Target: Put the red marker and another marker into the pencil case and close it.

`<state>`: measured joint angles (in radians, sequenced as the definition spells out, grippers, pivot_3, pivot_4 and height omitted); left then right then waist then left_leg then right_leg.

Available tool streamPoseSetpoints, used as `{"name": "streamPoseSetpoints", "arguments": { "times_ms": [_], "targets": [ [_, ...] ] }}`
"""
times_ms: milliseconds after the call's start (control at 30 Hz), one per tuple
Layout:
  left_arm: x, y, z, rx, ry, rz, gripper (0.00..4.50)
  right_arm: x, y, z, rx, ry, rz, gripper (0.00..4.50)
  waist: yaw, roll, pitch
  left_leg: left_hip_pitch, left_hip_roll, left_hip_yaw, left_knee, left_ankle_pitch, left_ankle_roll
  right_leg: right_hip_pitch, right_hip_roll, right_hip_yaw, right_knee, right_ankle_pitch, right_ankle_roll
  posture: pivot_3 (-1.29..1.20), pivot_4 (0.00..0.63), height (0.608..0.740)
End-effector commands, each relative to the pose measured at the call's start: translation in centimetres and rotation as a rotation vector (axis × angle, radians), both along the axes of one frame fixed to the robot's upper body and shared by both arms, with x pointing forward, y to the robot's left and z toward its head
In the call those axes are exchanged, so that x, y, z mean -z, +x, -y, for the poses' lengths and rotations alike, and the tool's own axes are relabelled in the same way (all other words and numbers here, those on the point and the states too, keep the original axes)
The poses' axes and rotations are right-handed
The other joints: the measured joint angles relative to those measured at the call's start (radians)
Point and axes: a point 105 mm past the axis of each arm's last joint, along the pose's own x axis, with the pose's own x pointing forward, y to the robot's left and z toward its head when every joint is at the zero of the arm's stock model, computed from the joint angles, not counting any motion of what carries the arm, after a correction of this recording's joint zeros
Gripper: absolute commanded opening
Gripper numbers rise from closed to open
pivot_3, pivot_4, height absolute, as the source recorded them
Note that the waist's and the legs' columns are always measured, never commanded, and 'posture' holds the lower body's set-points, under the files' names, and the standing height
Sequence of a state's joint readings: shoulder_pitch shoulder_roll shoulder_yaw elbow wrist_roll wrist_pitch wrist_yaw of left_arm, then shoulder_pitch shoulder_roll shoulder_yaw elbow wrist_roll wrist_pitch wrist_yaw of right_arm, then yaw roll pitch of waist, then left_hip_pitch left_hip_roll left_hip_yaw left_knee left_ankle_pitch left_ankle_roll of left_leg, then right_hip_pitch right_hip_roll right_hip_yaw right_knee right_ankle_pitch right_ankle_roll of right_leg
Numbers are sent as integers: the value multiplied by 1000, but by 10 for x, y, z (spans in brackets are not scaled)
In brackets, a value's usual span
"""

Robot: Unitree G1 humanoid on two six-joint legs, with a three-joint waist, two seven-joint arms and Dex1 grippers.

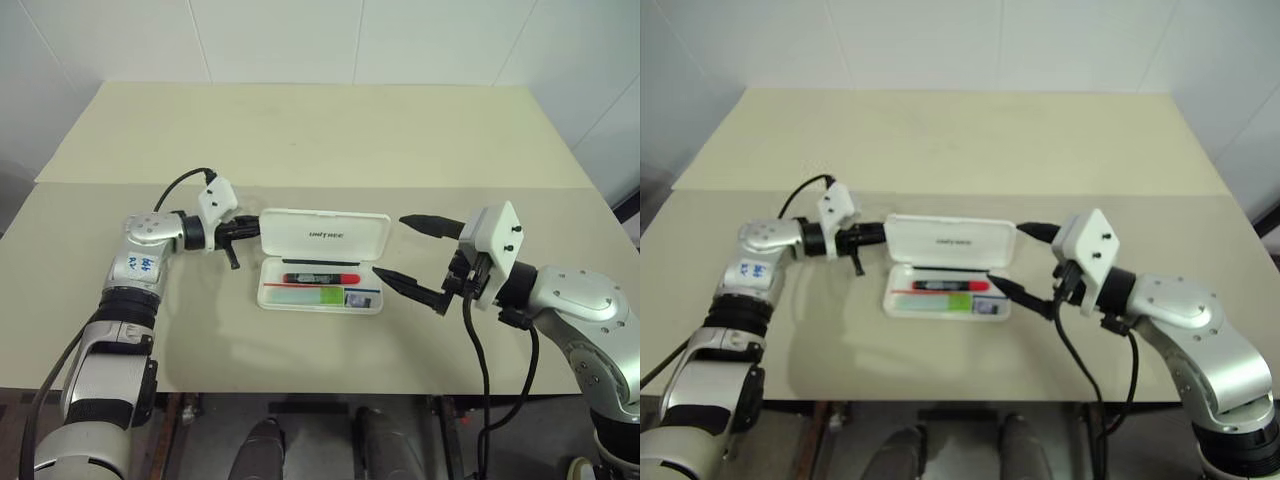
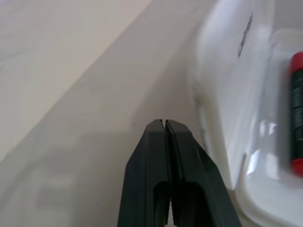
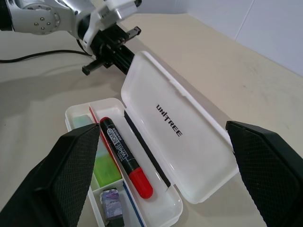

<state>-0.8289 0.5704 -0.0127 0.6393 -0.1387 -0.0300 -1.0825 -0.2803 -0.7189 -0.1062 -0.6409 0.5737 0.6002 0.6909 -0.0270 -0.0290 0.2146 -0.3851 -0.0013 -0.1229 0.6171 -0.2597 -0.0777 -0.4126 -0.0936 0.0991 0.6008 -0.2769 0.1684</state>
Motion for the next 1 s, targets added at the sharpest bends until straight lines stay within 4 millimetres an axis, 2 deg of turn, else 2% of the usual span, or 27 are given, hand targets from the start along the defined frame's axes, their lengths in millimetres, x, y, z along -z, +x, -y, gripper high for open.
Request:
{"name": "streamPoseSetpoints", "arguments": {
  "times_ms": [33, 200, 333, 467, 633, 733, 1000],
  "targets": [
    [-25, -7, -2, 55, -30, 87, 34, -10, -6, -2, -3, 12, 49, 4500, 0, 0, 0, 0, 0, 0, 0, 0, 0, 0, 0, 0, 0, 0, 0, 0, 150, 740],
    [-32, -16, 5, 133, -54, 98, 34, -9, -7, -3, -6, 18, 48, 4500, 0, 0, 0, 0, 0, 0, 0, 0, 0, 0, 0, 0, 0, 0, 0, 0, 150, 740],
    [-29, -30, 16, 239, -37, 75, 34, -8, -7, -5, -6, 24, 47, 4500, 0, 0, 0, 0, 0, 0, 0, 0, 0, 0, 0, 0, 0, 0, 0, 0, 150, 740],
    [-12, -53, 24, 382, 43, -14, 34, -9, -7, -5, 0, 28, 49, 4500, -2, 0, 0, 0, 0, 0, 0, 0, 0, 0, 0, 0, 0, 0, 0, 0, 150, 740],
    [17, -76, 18, 479, 198, -162, 34, -9, -6, -4, 10, 29, 52, 4500, -3, 0, 0, 0, 0, 0, 1, 0, 0, 0, 0, 0, 1, 0, 0, 0, 150, 740],
    [29, -75, 18, 440, 231, -196, 34, -9, -6, -4, 15, 32, 53, 4500, -1, 0, 0, 0, 0, 0, 1, 0, 0, 0, 0, 0, 1, 0, 0, 0, 150, 740],
    [43, -69, 32, 374, 228, -184, 34, -9, -7, -2, 30, 37, 53, 4500, 0, 0, 0, 0, 0, -1, 4, 0, 0, 1, 0, 0, 1, 0, 0, 0, 150, 740]
  ]
}}
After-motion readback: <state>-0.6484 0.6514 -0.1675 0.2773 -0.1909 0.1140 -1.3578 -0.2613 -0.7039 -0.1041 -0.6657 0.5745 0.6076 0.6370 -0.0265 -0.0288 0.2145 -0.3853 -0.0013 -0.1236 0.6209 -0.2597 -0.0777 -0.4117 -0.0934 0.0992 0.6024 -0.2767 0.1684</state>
